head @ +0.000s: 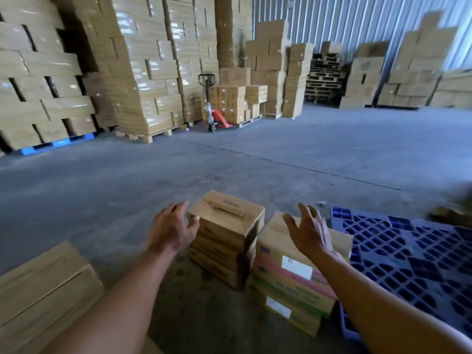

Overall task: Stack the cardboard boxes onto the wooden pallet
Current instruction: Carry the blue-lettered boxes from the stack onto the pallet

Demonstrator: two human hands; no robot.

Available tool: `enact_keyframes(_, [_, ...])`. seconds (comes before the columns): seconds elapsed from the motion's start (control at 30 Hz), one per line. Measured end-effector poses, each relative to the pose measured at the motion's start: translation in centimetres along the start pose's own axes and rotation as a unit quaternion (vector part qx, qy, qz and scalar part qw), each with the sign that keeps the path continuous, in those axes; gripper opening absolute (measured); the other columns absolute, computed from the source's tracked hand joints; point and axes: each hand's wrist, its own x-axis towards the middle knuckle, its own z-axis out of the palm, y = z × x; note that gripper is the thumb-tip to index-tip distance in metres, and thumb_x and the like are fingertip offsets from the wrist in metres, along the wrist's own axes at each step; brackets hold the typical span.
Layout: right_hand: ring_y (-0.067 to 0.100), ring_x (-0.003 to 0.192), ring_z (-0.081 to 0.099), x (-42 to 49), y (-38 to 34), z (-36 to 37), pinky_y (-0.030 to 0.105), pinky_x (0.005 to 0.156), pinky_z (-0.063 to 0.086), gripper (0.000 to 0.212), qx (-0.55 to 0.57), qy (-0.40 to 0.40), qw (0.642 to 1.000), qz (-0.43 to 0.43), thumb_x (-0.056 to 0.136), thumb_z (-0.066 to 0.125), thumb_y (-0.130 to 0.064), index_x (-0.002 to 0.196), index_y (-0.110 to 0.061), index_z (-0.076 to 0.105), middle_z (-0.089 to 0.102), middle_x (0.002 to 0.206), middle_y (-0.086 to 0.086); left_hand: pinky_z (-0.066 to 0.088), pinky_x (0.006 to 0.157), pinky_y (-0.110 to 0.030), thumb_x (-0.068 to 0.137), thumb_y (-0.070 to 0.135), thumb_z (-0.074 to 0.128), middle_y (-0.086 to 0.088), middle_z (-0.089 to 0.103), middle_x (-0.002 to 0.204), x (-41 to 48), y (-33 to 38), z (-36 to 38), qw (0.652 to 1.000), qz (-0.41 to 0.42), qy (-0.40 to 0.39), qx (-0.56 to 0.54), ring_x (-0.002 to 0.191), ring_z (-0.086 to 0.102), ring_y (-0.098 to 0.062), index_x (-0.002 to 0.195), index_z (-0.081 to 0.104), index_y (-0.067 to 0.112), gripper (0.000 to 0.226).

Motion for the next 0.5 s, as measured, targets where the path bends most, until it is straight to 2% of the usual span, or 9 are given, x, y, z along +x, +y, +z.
enact_keyframes(0.1, [0.035,0.130,0.047,3.3,5.8,-0.9,0.044,0.097,0.045,0.062,-0.023,0.007,0.999,0.040,0.098,0.053,-0.052,0.149,-0.020,0.041,0.044,0.149,0.012,0.051,0.092,-0.044,0.084,0.035,0.071,-0.019,0.067,0.123,3.3,5.0,6.0,0.999,0.025,-0.025,-0.018,0.110,0.064,-0.038,0.128,0.064,0.007,0.053])
enact_keyframes(0.23, [0.037,0.130,0.045,7.8,13.4,-1.2,0.044,0.100,0.042,0.062,-0.047,-0.011,0.994,0.097,0.097,0.052,-0.054,0.148,-0.019,0.042,0.044,0.149,0.013,0.052,0.092,-0.044,0.082,0.028,0.075,-0.023,0.068,0.119,6.7,10.7,14.1,0.994,0.044,-0.079,-0.055,0.107,0.066,-0.040,0.125,0.066,0.003,0.050])
enact_keyframes(0.5, [0.035,0.129,0.045,13.2,24.6,2.3,0.043,0.101,0.041,0.067,-0.061,-0.061,0.974,0.211,0.097,0.049,-0.058,0.152,-0.021,0.037,0.045,0.147,0.011,0.052,0.091,-0.046,0.083,0.040,0.059,-0.024,0.066,0.121,11.0,16.3,26.7,0.978,0.054,-0.187,-0.082,0.107,0.063,-0.043,0.126,0.064,0.000,0.059])
